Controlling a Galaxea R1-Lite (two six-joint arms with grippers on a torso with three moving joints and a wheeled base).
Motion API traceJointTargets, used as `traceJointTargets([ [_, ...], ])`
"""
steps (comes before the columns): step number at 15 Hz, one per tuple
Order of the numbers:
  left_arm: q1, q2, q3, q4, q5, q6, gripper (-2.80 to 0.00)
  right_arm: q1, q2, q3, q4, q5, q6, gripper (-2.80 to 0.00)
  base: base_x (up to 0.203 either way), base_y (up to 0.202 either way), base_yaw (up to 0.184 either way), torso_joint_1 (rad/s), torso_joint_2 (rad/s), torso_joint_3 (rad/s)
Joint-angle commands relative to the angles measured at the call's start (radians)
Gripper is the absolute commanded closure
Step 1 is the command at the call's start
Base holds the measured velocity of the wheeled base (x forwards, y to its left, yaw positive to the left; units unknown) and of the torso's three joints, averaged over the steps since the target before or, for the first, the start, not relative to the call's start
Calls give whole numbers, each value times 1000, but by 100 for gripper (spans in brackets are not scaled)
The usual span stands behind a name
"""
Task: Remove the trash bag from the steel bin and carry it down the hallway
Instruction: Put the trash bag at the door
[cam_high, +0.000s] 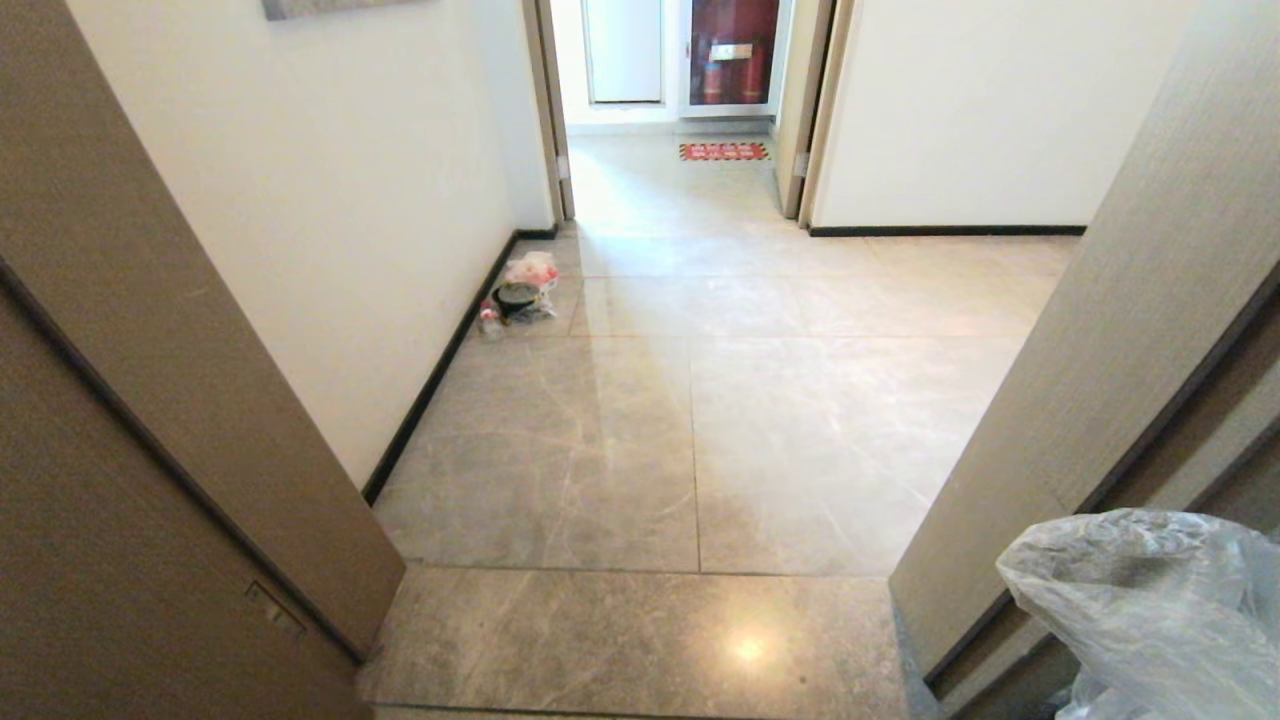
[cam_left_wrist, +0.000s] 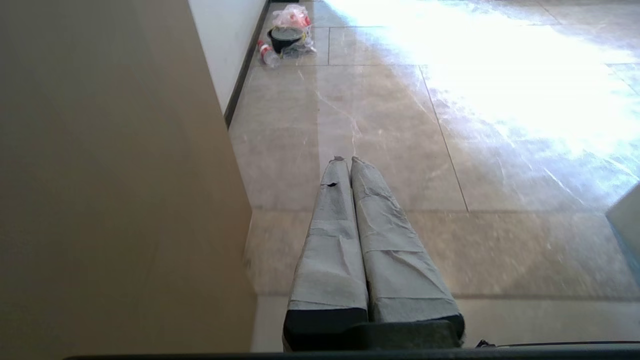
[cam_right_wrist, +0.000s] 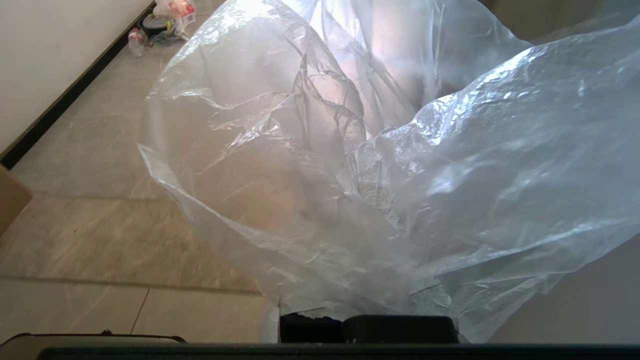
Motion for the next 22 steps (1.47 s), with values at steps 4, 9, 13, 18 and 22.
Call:
traceJointTargets([
  [4, 0, 0, 0, 0, 1, 0, 0, 0, 2, 2, 0, 0, -1, 0, 193, 0, 1, 5, 1, 3],
  [9, 0, 0, 0, 0, 1, 0, 0, 0, 2, 2, 0, 0, -1, 0, 192, 0, 0, 2, 1, 3],
  [13, 0, 0, 0, 0, 1, 0, 0, 0, 2, 2, 0, 0, -1, 0, 192, 0, -1, 2, 3, 4],
  [18, 0, 0, 0, 0, 1, 0, 0, 0, 2, 2, 0, 0, -1, 0, 192, 0, -1, 4, 1, 2],
  [22, 0, 0, 0, 0, 1, 0, 0, 0, 2, 2, 0, 0, -1, 0, 191, 0, 1, 2, 3, 2],
])
